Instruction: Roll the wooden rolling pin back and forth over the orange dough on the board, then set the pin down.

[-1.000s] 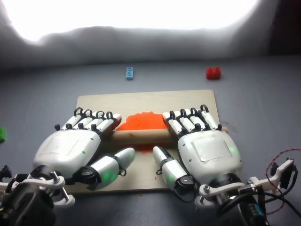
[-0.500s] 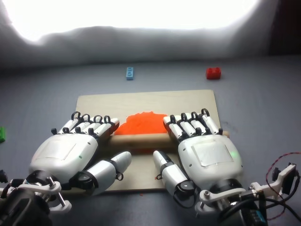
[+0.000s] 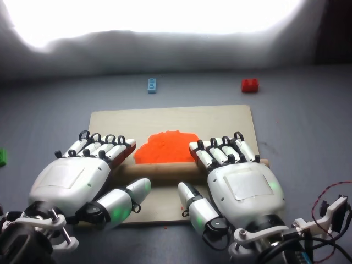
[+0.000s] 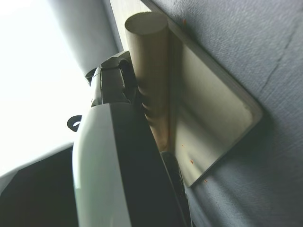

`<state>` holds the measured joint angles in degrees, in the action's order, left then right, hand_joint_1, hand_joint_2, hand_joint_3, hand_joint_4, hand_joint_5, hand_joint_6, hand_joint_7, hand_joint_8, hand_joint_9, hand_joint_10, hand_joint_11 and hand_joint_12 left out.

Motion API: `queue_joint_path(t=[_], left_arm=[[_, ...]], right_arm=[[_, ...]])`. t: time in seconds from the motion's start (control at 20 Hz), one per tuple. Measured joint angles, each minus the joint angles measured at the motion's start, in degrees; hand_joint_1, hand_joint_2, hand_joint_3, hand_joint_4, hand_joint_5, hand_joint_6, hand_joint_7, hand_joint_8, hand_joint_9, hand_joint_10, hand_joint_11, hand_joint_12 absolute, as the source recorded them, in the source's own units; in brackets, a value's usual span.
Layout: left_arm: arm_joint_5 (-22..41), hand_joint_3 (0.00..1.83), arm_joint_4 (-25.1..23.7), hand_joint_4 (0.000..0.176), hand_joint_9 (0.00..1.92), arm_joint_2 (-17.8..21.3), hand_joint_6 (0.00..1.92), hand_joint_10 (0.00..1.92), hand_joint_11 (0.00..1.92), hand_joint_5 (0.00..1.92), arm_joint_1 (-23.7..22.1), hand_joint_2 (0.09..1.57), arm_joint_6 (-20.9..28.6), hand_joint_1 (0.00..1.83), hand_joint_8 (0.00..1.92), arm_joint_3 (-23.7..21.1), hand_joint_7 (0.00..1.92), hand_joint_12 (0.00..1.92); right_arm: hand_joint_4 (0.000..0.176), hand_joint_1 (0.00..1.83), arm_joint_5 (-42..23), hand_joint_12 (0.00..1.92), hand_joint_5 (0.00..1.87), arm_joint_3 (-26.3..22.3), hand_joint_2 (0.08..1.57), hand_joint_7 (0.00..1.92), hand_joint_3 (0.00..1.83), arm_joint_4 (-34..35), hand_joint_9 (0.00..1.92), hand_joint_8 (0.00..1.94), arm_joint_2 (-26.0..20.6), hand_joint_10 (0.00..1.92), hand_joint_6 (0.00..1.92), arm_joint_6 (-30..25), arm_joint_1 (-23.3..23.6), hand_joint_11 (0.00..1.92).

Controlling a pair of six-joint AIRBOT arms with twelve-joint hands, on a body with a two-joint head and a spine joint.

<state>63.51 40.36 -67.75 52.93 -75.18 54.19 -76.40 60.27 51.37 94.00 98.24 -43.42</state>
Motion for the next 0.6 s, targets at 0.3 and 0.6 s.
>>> queue_joint_path(t=[0.3,0.6], left_arm=[[0.35,0.00,-0.87,0.000,0.17,0.52,0.00,0.00,0.00,0.22,0.96,1.41,0.09,0.00,0.00,-0.70,0.24,0.32],[1.16,0.00,-1.40,0.000,0.17,0.52,0.00,0.00,0.00,0.22,2.43,1.41,0.11,0.00,0.00,-1.53,0.24,0.32]], right_arm=[[0.000,0.00,-0.22,0.66,0.32,-1.01,1.44,0.35,0.00,0.37,0.30,0.01,-0.24,0.01,0.01,0.68,-0.11,0.00],[0.000,0.00,-0.76,0.66,0.32,-1.75,1.44,0.35,0.00,0.09,0.30,0.01,-0.31,0.01,0.01,1.07,-0.70,0.00]])
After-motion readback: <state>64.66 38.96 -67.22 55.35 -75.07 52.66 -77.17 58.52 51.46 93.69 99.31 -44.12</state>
